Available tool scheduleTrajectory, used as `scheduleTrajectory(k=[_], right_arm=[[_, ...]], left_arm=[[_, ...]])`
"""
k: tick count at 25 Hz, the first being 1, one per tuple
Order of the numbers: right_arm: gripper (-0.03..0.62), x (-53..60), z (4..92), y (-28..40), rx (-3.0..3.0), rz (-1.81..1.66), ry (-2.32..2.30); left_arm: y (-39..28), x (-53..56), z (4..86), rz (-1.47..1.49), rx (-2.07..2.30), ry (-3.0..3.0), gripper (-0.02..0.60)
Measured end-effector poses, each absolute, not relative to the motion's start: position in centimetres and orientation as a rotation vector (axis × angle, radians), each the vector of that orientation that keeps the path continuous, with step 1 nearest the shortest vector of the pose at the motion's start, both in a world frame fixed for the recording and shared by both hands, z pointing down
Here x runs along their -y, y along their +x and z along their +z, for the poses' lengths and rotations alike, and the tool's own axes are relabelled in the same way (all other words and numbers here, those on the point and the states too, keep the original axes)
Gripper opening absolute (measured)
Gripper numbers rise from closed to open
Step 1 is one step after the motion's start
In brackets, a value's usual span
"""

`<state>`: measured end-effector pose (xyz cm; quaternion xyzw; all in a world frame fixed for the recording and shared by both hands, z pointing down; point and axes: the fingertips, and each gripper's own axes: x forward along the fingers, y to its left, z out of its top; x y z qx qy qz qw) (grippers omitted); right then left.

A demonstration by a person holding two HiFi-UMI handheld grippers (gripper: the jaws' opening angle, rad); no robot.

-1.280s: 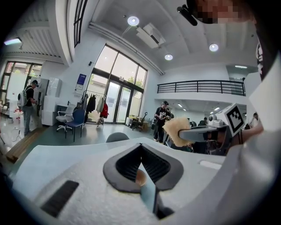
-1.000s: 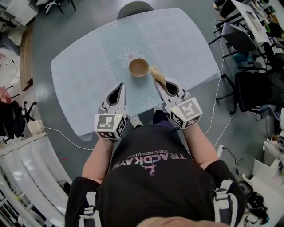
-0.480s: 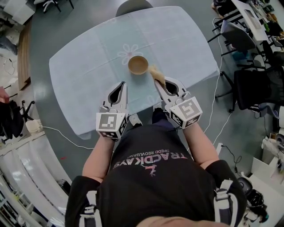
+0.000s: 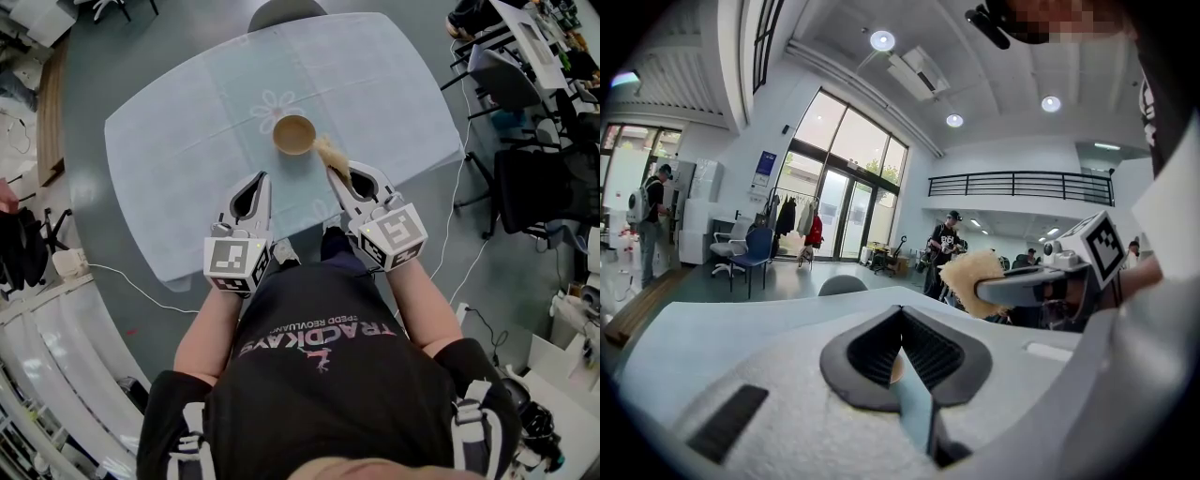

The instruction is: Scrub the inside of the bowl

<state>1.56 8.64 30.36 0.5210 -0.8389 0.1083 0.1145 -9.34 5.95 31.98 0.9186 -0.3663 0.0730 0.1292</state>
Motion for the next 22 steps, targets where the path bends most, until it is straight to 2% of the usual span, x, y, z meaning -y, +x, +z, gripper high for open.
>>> scheduleTrajectory(k=[22], right_arm=[[0.032,-8.5,30.5,0.4,2.462,0.312,1.513]], left_arm=[[-10.5,-6.1,32.2,0.217,1.06,2.675,0.015]])
